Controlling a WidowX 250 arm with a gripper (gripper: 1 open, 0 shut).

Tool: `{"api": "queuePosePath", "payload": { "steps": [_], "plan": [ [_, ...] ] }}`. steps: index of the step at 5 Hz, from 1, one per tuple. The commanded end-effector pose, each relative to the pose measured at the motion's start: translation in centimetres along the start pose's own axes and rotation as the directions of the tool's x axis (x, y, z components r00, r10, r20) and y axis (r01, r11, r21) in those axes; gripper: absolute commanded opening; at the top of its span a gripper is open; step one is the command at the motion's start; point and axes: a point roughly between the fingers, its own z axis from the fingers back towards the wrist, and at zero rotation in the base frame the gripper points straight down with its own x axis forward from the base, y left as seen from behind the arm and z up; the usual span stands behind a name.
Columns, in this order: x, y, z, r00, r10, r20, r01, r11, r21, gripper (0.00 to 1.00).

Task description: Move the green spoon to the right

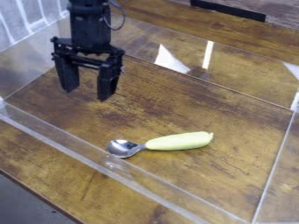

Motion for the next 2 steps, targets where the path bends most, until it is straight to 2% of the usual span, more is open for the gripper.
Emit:
{"api": "queuePosePath", "payload": {
  "steps": [1,2],
  "plan": [
    [0.0,-0.1,1.6,0.995,-0.037,0.096,0.034,0.999,0.032,1.0],
    [0.5,0.7,2.7,0.992,-0.068,0.111,0.063,0.997,0.05,1.0]
  ]
}}
